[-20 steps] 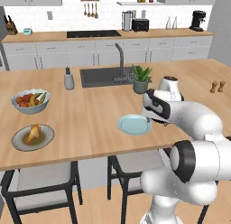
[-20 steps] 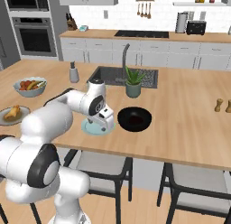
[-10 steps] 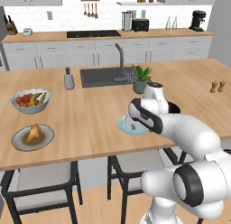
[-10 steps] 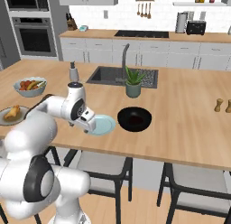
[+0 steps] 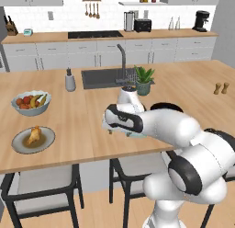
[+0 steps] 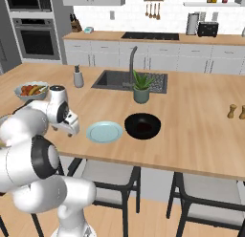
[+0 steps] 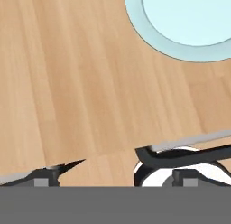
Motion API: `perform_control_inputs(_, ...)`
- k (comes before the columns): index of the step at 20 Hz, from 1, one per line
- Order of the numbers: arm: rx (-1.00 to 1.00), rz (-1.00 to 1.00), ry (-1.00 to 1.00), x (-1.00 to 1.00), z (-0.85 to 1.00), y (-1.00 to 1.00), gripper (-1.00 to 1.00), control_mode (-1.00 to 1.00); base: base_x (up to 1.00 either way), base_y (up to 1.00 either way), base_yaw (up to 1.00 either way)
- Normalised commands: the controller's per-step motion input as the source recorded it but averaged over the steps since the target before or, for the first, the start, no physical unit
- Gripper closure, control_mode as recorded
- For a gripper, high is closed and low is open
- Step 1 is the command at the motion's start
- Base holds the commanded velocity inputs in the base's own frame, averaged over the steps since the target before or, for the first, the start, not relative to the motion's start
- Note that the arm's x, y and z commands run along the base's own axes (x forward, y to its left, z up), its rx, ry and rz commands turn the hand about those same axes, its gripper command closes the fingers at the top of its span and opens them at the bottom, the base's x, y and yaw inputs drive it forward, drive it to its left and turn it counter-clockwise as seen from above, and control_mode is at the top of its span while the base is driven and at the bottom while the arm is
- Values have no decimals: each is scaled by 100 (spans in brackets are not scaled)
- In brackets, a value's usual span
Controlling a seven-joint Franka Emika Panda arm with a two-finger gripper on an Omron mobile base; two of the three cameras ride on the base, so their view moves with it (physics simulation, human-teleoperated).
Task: Pick the chicken drumstick and avocado from their plates and place them in the bowl. Then put the bowl in the fridge.
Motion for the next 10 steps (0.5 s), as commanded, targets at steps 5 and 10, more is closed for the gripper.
perform_control_inputs(5,0,1,0,16,0,100,-100,-100,0,0,0)
perform_control_inputs(10,-2,0,-1,2,0,100,-100,-100,0,0,0)
